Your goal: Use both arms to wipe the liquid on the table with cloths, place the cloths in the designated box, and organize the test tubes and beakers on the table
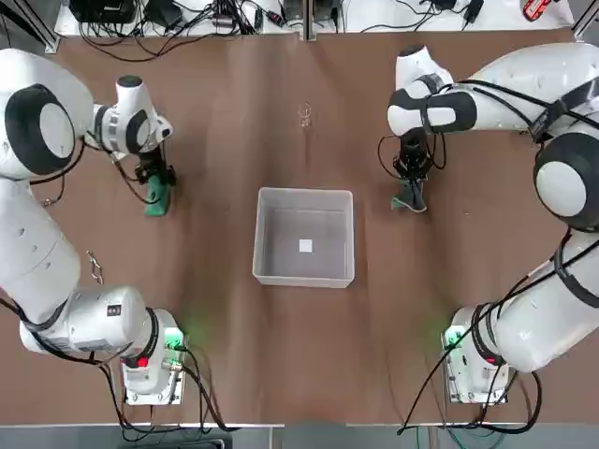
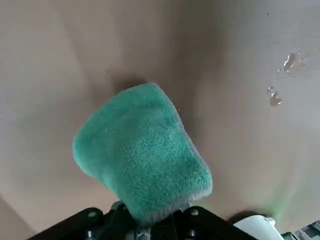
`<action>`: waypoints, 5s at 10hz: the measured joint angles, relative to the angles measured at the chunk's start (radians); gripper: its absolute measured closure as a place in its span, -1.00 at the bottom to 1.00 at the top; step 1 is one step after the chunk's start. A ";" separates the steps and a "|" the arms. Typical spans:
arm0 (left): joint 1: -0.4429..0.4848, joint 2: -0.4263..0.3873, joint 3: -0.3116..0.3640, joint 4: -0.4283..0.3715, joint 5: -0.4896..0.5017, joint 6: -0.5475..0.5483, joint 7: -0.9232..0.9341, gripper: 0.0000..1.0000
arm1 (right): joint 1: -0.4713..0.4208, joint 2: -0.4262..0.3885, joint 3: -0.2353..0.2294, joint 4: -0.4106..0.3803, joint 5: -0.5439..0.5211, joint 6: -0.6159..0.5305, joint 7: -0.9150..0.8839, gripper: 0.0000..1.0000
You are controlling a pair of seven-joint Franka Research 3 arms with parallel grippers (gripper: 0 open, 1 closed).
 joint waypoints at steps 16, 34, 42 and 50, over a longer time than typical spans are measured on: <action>-0.005 0.031 -0.097 0.012 0.045 -0.015 -0.331 0.69 | -0.515 0.127 0.137 0.082 0.040 -0.029 -0.756 0.82; -0.016 0.238 -0.238 0.321 0.192 0.082 -0.472 0.67 | -0.835 0.168 0.109 0.059 -0.150 0.073 -1.022 0.82; 0.021 0.053 -0.019 0.077 0.179 -0.143 -0.311 0.61 | -0.505 0.162 0.235 -0.032 0.327 0.052 -0.927 0.82; 0.023 -0.190 -0.189 0.022 0.039 -0.313 -0.246 0.67 | -0.771 0.162 0.143 0.037 -0.031 0.019 -1.040 0.82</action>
